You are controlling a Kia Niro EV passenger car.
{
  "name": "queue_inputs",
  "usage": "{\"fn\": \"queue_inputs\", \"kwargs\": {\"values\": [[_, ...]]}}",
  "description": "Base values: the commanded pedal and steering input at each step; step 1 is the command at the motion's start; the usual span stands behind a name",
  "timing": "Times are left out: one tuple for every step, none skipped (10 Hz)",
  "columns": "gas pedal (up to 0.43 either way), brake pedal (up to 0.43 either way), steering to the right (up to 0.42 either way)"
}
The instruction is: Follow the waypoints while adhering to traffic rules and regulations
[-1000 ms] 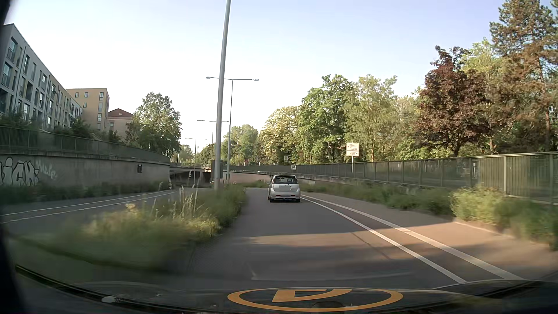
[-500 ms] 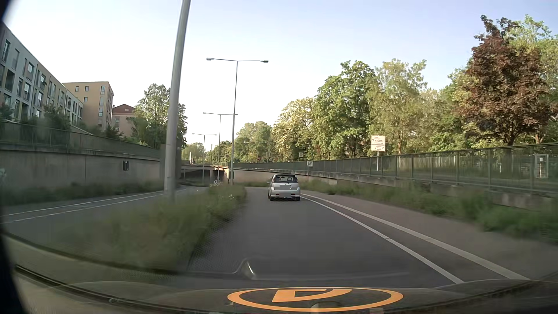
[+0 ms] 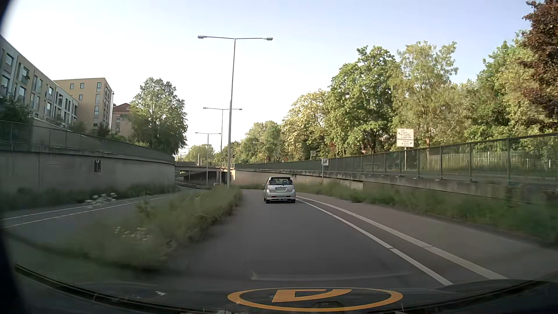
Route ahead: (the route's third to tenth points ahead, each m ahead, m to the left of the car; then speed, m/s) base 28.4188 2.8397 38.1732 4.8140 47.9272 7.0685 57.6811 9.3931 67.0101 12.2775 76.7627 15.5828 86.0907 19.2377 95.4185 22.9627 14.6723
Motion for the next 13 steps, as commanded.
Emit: {"fn": "queue_inputs", "kwargs": {"values": [[0.157, 0.000, -0.024], [0.157, 0.000, -0.023], [0.157, 0.000, -0.023], [0.157, 0.000, -0.025], [0.157, 0.000, -0.025], [0.157, 0.000, -0.025], [0.157, 0.000, -0.025], [0.150, 0.000, -0.026], [0.150, 0.000, -0.027], [0.138, 0.000, -0.030], [0.130, 0.000, -0.031], [0.130, 0.000, -0.032], [0.130, 0.000, -0.033]]}}
